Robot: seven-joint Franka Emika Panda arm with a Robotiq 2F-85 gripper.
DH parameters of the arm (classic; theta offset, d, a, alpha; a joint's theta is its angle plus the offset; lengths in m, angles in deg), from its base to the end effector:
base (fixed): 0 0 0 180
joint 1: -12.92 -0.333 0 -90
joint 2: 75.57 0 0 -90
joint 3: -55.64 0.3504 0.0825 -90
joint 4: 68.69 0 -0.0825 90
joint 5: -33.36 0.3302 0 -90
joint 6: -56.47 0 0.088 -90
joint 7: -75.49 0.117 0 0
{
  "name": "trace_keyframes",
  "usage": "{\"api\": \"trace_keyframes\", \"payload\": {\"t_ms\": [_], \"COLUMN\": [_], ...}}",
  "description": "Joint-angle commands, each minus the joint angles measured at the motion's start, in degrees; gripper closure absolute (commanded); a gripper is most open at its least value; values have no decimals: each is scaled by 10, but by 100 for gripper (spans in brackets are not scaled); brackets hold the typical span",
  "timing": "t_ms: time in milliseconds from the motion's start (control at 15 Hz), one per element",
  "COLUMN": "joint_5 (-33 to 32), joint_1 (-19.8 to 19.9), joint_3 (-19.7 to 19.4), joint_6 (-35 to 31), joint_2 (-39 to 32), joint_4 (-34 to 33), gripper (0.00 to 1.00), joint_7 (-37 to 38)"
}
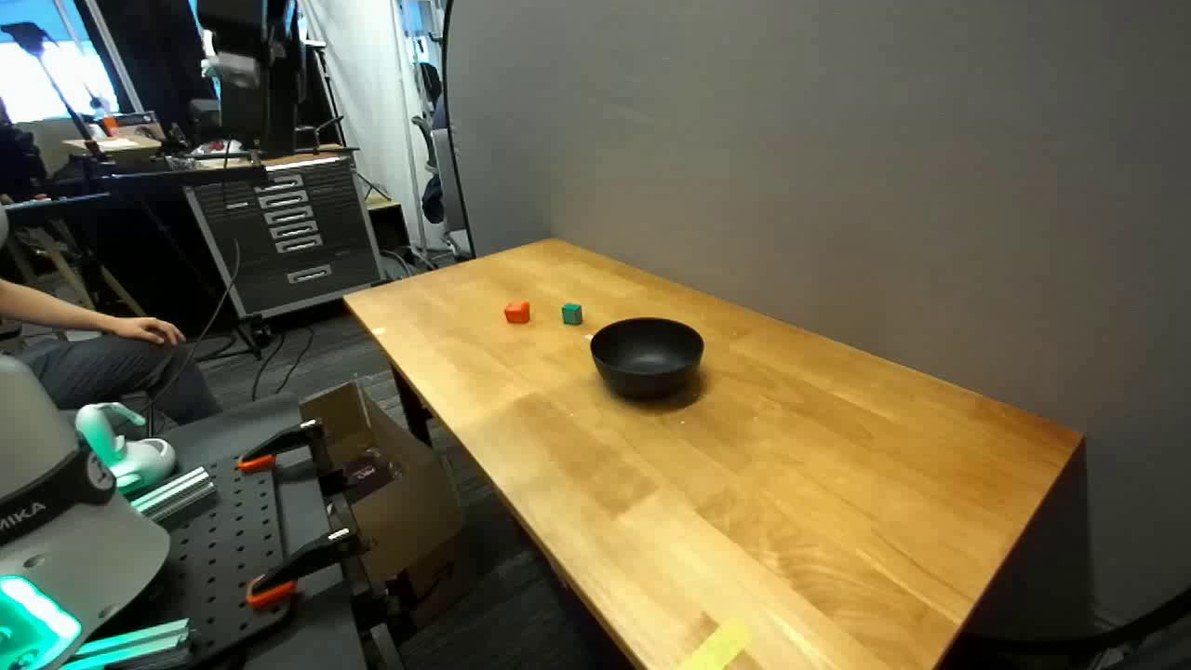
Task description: Put the blocks in the bowl
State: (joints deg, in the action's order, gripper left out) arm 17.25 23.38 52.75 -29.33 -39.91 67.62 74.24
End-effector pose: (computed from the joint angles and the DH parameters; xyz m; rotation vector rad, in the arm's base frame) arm 0.2432 -0.0970 0.5537 2.8814 -0.2626 -0.4191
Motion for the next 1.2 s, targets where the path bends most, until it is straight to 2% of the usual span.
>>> {"api": "trace_keyframes", "payload": {"t_ms": [0, 533, 800, 1133], "joint_5": [-5, -5, 82, 212], "joint_1": [-16, -16, -60, -134], "joint_3": [-12, -12, -31, -5], "joint_6": [3, 3, -100, -248], "joint_2": [0, 1, -70, -222], "joint_4": [-3, -8, -3, -9], "gripper": [0, 0, 0, 0], "joint_7": [7, 7, -20, -90]}}
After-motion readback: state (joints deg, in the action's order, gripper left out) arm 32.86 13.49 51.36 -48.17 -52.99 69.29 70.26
